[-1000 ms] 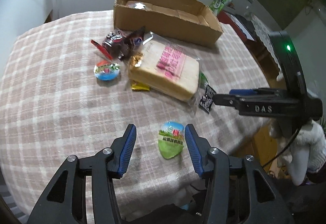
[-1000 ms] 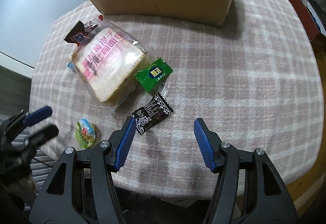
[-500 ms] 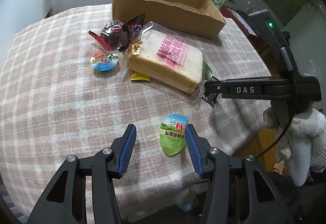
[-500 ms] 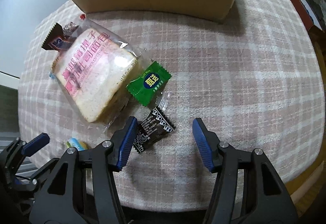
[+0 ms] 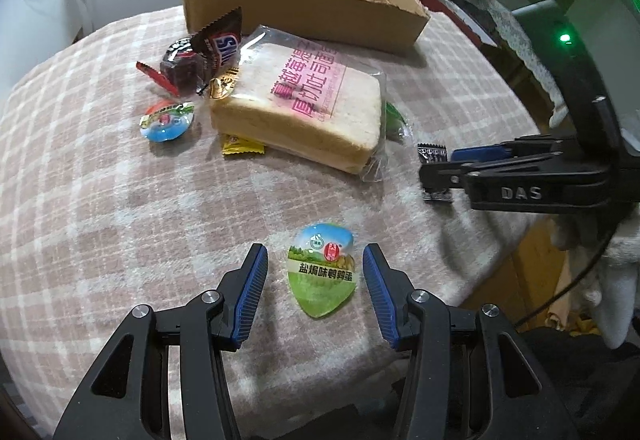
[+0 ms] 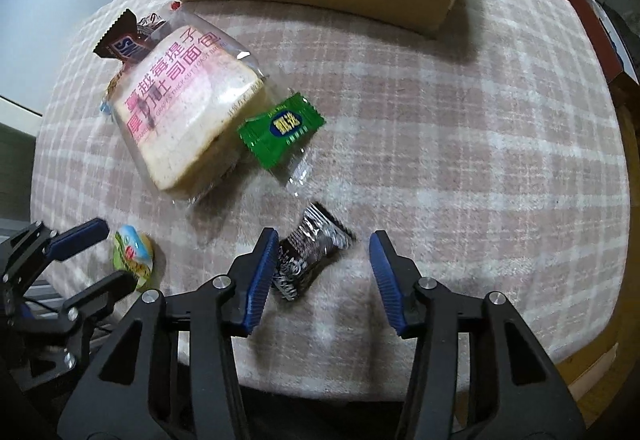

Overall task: Organize snacks
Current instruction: 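Grasp the black candy with the right tool while the left tool grasps the green jelly cup, then carry both items over the box and open both tools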

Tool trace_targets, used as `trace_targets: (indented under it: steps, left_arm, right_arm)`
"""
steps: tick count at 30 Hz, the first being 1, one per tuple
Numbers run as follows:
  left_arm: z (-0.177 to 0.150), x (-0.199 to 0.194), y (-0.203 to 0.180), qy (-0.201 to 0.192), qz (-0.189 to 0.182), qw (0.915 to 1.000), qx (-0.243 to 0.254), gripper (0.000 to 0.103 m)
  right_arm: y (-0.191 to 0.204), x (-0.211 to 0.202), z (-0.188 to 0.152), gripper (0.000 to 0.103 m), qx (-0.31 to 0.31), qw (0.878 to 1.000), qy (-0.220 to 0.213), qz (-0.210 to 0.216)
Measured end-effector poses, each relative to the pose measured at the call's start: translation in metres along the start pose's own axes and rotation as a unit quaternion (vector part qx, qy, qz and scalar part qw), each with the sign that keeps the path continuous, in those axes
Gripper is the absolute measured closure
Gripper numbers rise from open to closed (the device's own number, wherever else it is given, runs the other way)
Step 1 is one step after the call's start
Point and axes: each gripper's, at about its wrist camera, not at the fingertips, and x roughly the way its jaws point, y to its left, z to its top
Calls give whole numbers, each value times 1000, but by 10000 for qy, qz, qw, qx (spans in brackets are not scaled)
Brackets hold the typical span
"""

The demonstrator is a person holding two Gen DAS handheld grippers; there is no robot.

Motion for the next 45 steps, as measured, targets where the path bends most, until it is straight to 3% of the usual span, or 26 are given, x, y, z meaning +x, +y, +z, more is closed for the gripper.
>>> trace_targets:
  steps: [3, 8, 10, 14, 20, 32, 45]
  left_arm:
    - [1, 5, -4, -3, 51, 9999, 101, 55]
    - [-2, 15, -10, 58, 288, 9990, 333, 57]
    - [-3, 17, -11, 49, 365, 9986, 376, 62]
    - [-3, 20, -12, -8, 494, 9976, 479, 76]
    - [-4, 11, 2, -79, 315, 9993, 176, 80]
    - [2, -12, 23, -282, 112, 9992, -276, 80]
    - [29, -59, 42, -927, -27, 9941, -561, 80]
  right_arm:
    - [4, 0, -2, 54, -87, 10000, -33, -25]
    - [8, -1, 1, 76, -176, 9998, -6, -13]
    - [12, 1, 3, 78, -234, 9997, -1, -34]
    - [21, 4, 5, 79, -299, 9995, 0, -85]
    - [15, -1, 3, 80, -226, 9997, -28, -13]
    - [12, -13, 11, 86, -198, 9996, -173, 92]
    - [-11, -79, 18, 87, 16, 9963, -793, 330]
